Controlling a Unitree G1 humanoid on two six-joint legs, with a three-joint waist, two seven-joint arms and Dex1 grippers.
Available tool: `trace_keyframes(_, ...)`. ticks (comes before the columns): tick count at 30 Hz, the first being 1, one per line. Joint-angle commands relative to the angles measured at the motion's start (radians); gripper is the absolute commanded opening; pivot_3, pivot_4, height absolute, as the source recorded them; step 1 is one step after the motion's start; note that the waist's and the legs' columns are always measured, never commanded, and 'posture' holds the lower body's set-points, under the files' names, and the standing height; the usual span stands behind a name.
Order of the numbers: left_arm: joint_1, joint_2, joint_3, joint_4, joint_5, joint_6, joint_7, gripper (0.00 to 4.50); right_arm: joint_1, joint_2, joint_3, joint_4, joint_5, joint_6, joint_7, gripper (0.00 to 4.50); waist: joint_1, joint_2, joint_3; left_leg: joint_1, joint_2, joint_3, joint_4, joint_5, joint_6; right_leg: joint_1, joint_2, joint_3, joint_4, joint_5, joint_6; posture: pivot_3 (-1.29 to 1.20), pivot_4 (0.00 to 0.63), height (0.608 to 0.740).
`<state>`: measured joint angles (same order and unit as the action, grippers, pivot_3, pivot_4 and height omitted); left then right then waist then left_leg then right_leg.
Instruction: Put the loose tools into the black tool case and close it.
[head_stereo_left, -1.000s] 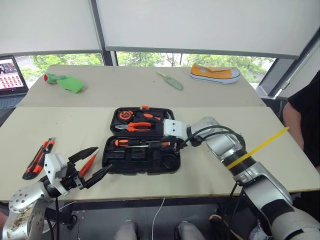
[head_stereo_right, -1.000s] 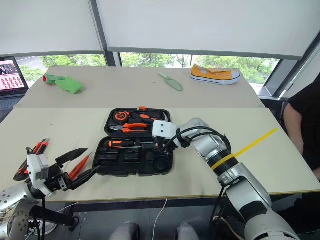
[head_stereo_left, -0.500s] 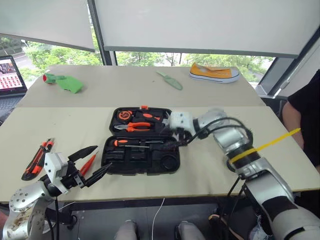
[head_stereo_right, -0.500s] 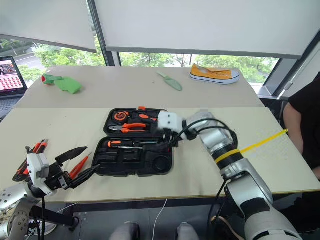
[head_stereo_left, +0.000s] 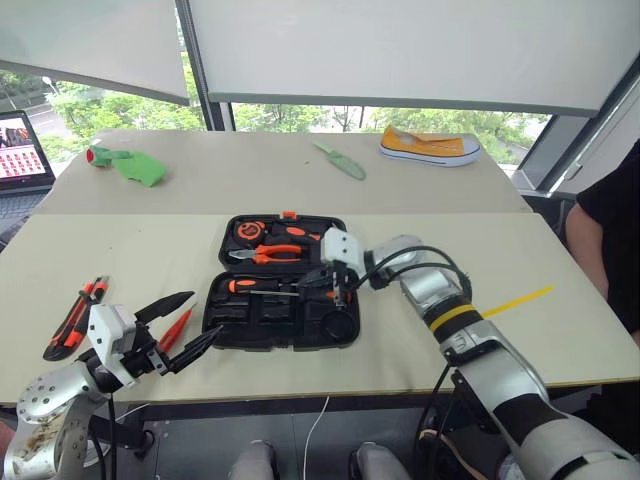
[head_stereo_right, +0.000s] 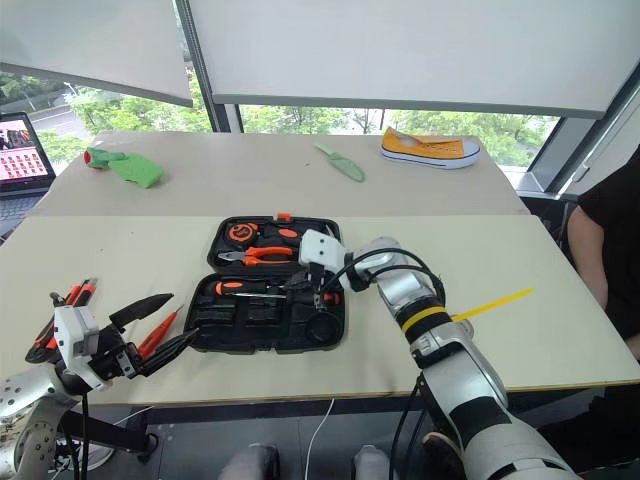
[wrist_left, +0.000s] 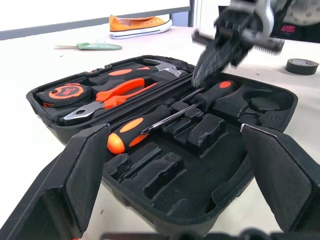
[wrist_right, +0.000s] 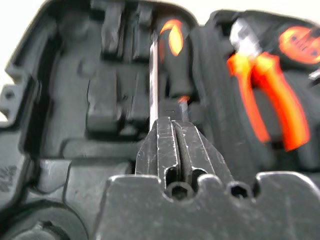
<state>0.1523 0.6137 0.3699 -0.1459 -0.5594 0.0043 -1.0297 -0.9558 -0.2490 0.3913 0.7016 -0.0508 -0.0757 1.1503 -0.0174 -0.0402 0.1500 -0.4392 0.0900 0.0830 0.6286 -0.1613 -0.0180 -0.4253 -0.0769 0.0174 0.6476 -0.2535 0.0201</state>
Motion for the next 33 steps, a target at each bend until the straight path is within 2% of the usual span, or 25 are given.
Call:
trace_keyframes(1,-0.021,0.022,0.031,0.022,0.011,-0.022,0.008,4.5,-0.01,0.022,0.013,0.06,-0.046,-0.027,-0.039,0.07,0.0,0.0,0.0,0.001,0.0,0.0,0.0,0.0,0.0,0.0,0.0,0.0,0.0,0.0,0.0,0.0,0.15,0.74)
trace_keyframes(10,-0.007,0.029,0.066,0.096,0.008,-0.055,-0.015,4.5,0.009,0.048,0.025,0.079,-0.077,-0.058,-0.053,0.07,-0.015,0.0,-0.001,0.006,0.001,0.0,-0.001,0.0,-0.001,0.004,0.0,0.0,0.001,0.0,-0.001,0.0,0.15,0.74)
trace_keyframes(14,0.023,0.035,0.129,0.085,-0.049,0.003,0.007,4.5,0.037,0.065,-0.088,-0.007,0.056,-0.108,-0.034,0.07,-0.022,-0.001,-0.001,0.006,0.001,0.001,-0.001,0.0,-0.001,0.004,0.0,0.0,0.001,0.0,-0.001,0.0,0.15,0.74)
trace_keyframes(16,0.091,0.042,0.239,0.082,-0.094,0.031,0.021,4.5,0.095,0.021,-0.198,-0.144,0.202,-0.029,0.017,0.62,-0.023,-0.001,0.0,0.005,0.002,0.001,-0.002,0.0,-0.001,0.002,0.0,0.0,0.001,0.0,-0.001,0.0,0.15,0.74)
trace_keyframes(17,0.143,0.043,0.314,0.098,-0.09,0.021,0.038,4.5,0.148,-0.031,-0.239,-0.211,0.251,-0.065,0.056,0.62,-0.026,-0.001,0.0,0.004,0.002,0.001,-0.002,0.0,-0.001,0.002,0.0,0.0,0.001,0.0,-0.001,0.0,0.15,0.74)
trace_keyframes(18,0.193,0.041,0.369,0.108,-0.085,0.018,0.047,4.5,0.201,-0.073,-0.268,-0.278,0.293,-0.09,0.095,1.28,-0.025,-0.001,0.0,0.003,0.002,0.001,-0.002,0.0,-0.001,0.001,0.0,0.0,0.001,0.0,-0.001,0.0,0.15,0.74)
trace_keyframes(20,0.286,0.039,0.443,0.124,-0.083,0.03,0.044,4.5,0.299,-0.127,-0.306,-0.419,0.376,-0.095,0.152,1.82,-0.024,-0.002,0.0,0.001,0.003,0.001,-0.002,-0.002,-0.004,0.001,0.0,-0.001,-0.001,-0.001,-0.001,0.0,0.15,0.74)
trace_keyframes(23,0.379,0.037,0.505,0.149,-0.093,0.059,0.036,4.5,0.415,-0.169,-0.351,-0.56,0.481,-0.069,0.188,2.85,-0.023,-0.002,0.0,0.002,0.002,0.002,-0.003,-0.007,-0.006,0.002,-0.001,-0.002,-0.005,-0.003,0.001,0.0,0.15,0.74)
trace_keyframes(26,0.439,0.043,0.539,0.187,-0.074,0.073,0.032,4.5,0.523,-0.24,-0.381,-0.586,0.457,-0.112,0.207,4.01,-0.021,-0.002,0.0,0.006,0.004,0.002,-0.003,-0.007,-0.006,0.002,0.0,-0.003,-0.001,-0.006,-0.003,0.0,0.15,0.74)
trace_keyframes(27,0.45,0.042,0.542,0.182,-0.075,0.083,0.034,4.5,0.552,-0.26,-0.394,-0.596,0.473,-0.095,0.219,4.24,-0.019,-0.002,0.0,0.007,0.004,0.002,-0.003,-0.007,-0.008,0.003,0.0,-0.004,-0.001,-0.007,-0.004,0.0,0.15,0.74)
trace_keyframes(28,0.46,0.04,0.541,0.169,-0.077,0.085,0.029,4.5,0.58,-0.279,-0.408,-0.604,0.488,-0.077,0.222,4.43,-0.018,-0.002,0.0,0.009,0.004,0.003,-0.002,-0.011,-0.015,0.003,0.0,-0.004,-0.001,-0.009,-0.006,0.0,0.15,0.74)
trace_keyframes(33,0.469,0.05,0.505,0.075,-0.102,0.144,0.026,4.5,0.637,-0.328,-0.454,-0.632,0.522,-0.049,0.19,4.43,-0.014,-0.003,0.0,0.014,0.004,0.005,-0.001,-0.012,-0.017,0.003,-0.003,-0.003,-0.002,-0.012,-0.005,0.0,0.15,0.74)
